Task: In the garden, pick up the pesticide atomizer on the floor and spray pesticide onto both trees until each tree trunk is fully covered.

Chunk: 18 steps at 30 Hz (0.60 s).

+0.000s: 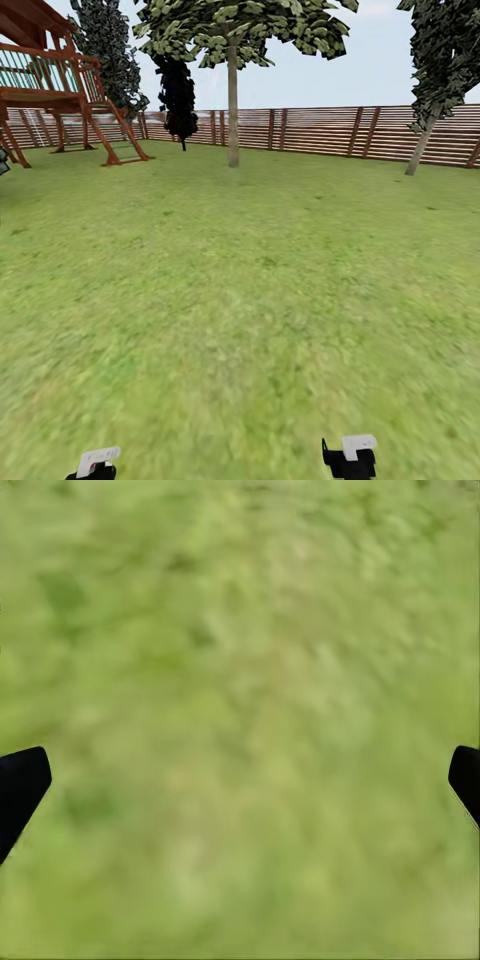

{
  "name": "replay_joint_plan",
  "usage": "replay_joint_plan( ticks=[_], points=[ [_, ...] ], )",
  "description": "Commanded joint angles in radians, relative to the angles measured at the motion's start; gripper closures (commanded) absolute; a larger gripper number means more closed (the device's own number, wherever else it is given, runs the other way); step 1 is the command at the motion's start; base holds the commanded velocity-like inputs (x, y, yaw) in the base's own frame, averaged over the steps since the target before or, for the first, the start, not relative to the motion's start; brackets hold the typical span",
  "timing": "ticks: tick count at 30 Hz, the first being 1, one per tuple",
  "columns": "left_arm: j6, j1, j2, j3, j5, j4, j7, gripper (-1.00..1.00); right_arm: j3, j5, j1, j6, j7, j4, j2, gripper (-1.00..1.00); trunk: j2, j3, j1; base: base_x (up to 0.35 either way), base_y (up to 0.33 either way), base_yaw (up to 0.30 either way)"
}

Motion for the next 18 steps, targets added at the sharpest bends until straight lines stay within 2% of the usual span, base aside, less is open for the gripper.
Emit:
replay_joint_plan(
  ticks=[1, 18],
  points=[
    [-0.001, -0.001, 0.0, 0.007, 0.009, 0.001, -0.01, 1.0, -0.005, 0.011, -0.001, -0.003, -0.005, 0.002, 0.0, -1.0, 0.0, -0.001, 0.0, 0.34, 0.0, 0.035],
    [-0.001, -0.001, 0.0, 0.007, 0.009, 0.0, -0.01, 1.0, -0.005, 0.011, -0.001, -0.003, -0.005, 0.002, 0.0, -1.0, 0.0, -0.001, 0.0, 0.34, 0.0, 0.002]
  ],
)
